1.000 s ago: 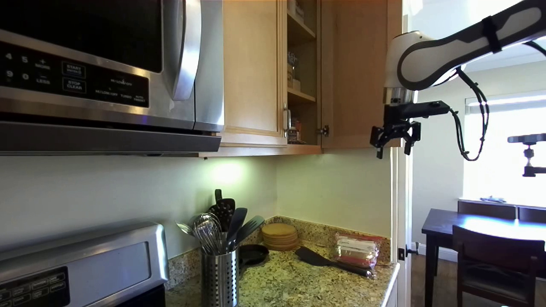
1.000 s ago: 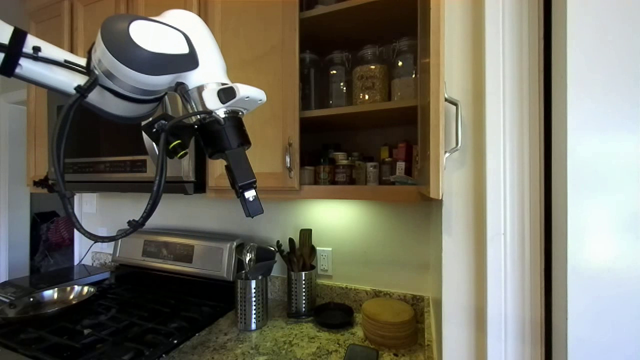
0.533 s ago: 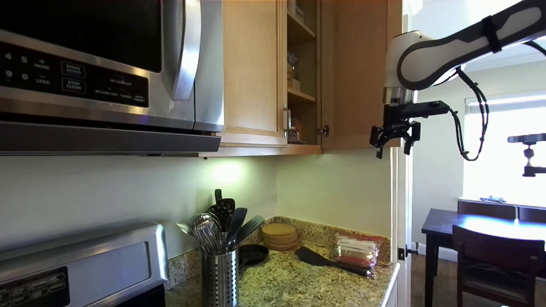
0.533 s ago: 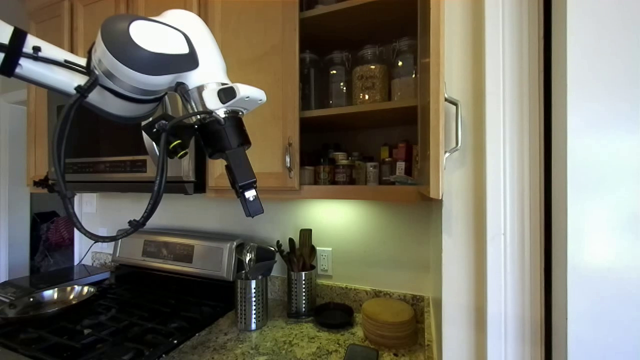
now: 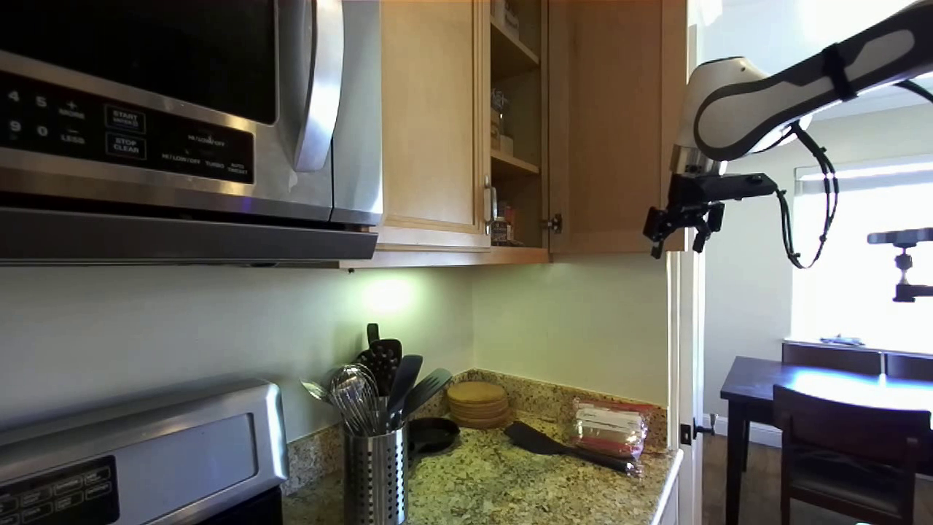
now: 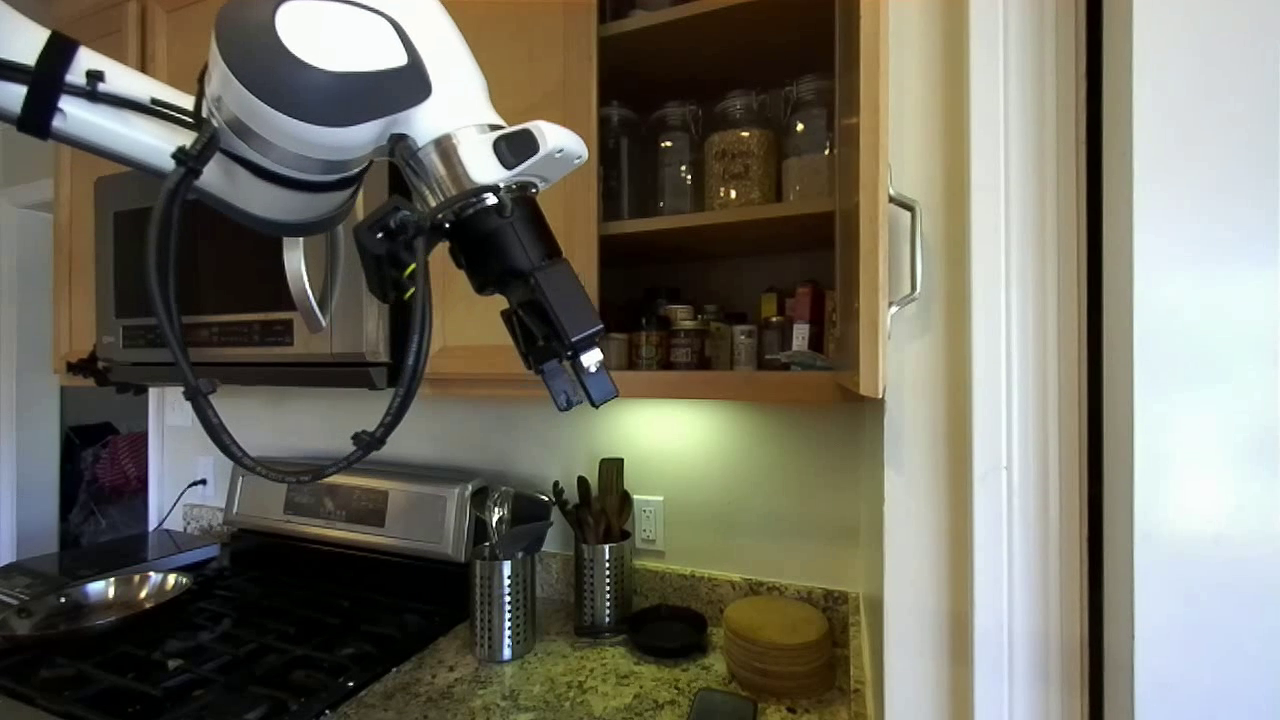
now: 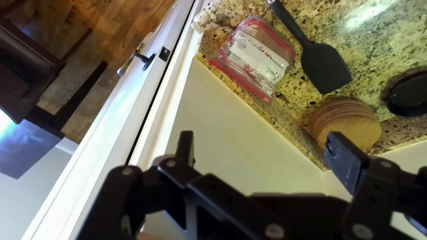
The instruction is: Close the open upper cabinet door
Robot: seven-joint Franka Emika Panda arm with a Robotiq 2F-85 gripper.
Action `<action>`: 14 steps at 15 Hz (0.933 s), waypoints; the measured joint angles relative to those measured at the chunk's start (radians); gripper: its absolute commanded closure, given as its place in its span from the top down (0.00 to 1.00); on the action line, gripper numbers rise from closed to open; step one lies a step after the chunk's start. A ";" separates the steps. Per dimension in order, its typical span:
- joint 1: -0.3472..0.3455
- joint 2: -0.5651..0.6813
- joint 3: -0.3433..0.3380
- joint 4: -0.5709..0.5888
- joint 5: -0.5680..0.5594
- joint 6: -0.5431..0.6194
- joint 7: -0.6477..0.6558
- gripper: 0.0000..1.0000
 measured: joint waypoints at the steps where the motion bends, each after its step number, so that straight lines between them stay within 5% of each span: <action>1: -0.006 0.000 -0.016 0.009 -0.008 0.011 -0.028 1.00; 7: -0.067 0.026 -0.081 0.060 -0.097 0.117 -0.108 1.00; 14: -0.071 0.035 -0.076 0.064 -0.095 0.119 -0.108 1.00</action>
